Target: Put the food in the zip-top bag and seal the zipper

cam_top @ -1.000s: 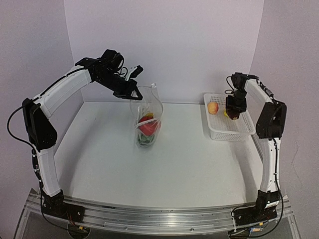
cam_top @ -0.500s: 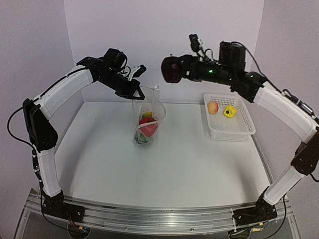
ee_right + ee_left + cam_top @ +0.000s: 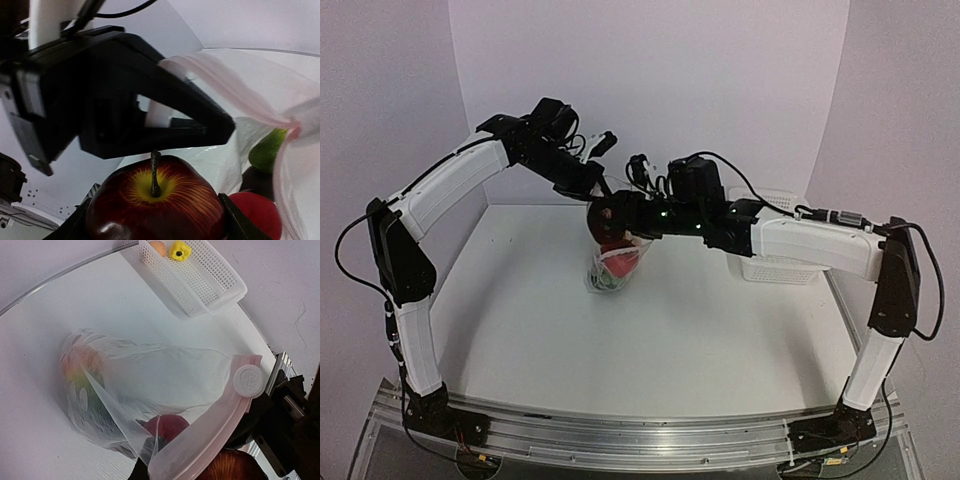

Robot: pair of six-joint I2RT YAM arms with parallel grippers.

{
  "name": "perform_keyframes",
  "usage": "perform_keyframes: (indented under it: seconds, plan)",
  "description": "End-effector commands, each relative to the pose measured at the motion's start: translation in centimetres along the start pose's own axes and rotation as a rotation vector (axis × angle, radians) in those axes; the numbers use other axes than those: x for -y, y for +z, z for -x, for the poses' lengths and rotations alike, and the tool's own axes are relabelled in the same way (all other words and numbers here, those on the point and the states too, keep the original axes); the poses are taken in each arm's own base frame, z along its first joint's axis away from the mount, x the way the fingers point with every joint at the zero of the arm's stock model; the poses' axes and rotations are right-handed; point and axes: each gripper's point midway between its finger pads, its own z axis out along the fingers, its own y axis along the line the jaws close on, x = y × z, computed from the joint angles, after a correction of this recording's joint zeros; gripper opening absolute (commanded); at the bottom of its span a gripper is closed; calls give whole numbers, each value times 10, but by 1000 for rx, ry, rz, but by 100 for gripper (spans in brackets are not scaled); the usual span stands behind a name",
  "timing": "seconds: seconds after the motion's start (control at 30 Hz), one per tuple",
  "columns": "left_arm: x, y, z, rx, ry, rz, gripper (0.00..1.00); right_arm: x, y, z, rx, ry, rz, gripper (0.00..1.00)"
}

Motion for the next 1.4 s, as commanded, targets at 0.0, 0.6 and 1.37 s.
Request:
perform_keyframes:
  seconds: [0.0, 0.6, 1.37]
  plan:
    - [17, -16, 20, 70, 48, -39, 0, 27, -16, 18, 130, -25, -220, 19]
    - [42, -18, 16, 51, -2, -231, 0, 53, -3, 8, -62, -242, -427, 88]
    - [-3, -9, 0, 11, -165, -218, 0, 2, -87, 73, 32, -330, -490, 95]
